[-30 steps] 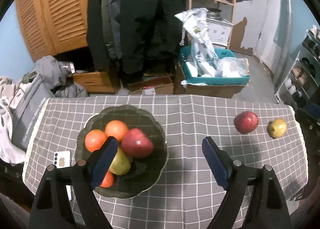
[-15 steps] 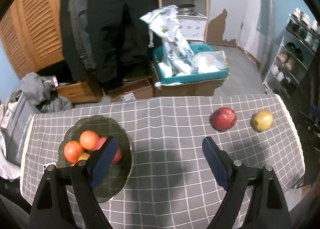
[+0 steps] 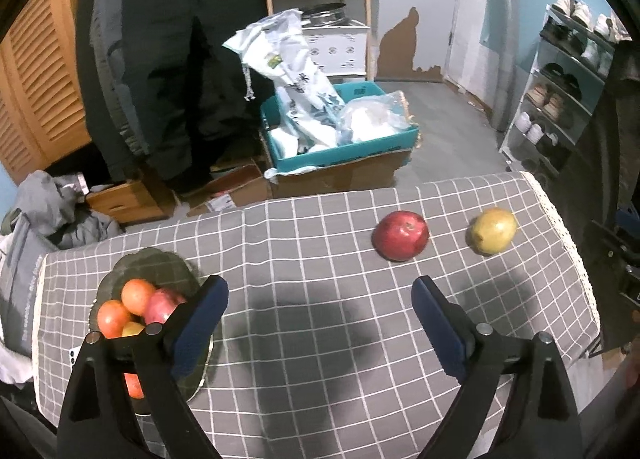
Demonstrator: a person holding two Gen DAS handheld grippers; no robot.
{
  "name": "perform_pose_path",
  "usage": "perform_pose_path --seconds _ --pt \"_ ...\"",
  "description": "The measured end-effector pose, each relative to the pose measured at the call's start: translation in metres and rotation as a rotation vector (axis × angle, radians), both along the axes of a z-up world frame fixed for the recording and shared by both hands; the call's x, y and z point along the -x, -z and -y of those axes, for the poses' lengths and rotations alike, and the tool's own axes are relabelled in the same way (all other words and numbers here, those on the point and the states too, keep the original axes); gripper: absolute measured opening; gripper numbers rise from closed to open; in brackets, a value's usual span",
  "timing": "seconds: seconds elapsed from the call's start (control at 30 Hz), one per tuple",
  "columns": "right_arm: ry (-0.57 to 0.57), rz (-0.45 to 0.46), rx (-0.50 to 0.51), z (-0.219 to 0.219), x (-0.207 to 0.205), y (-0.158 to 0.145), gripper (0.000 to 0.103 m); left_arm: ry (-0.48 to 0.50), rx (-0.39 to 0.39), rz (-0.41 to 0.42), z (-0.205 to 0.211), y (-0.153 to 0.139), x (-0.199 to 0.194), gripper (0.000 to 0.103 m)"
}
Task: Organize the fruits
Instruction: 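Move both open tools away from the bowl toward the red apple and pear, then grasp the red apple with the left tool while the right tool grasps the pear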
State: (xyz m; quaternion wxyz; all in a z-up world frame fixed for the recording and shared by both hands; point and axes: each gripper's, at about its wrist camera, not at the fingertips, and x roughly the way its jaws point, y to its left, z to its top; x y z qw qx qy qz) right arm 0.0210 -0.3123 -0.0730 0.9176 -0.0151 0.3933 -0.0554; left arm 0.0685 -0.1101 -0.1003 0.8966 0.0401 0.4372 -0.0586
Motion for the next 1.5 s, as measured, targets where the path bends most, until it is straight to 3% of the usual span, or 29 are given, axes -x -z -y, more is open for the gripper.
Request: perform_pose_path --seconds 0.23,0.57,0.73,0.9,1.2,1.5 --pt "0.005 -0.042 -0.07 0.017 -0.013 0.01 0.088 0.018 0.02 -0.032 0.014 0.005 -0.018 0.1" --pt "-0.003 -0.133 -0.071 0.031 -0.062 0.018 0.089 0.05 0.058 -0.138 0.034 0.028 -0.056 0.101" --pt "-0.026 -0.238 -0.041 0.039 -0.095 0.041 0.089 0.059 0.067 -0.174 0.043 0.04 -0.076 0.101" --pt "-0.006 -0.324 -0.1 0.056 -0.121 0.075 0.088 0.065 0.064 -0.208 0.051 0.055 -0.096 0.101" --pt "0.006 -0.422 -0.191 0.066 -0.141 0.129 0.089 0.096 0.048 -0.293 0.073 0.099 -0.122 0.101" --pt "0.007 -0.462 -0.176 0.065 -0.151 0.157 0.088 0.107 0.054 -0.339 0.091 0.132 -0.135 0.101"
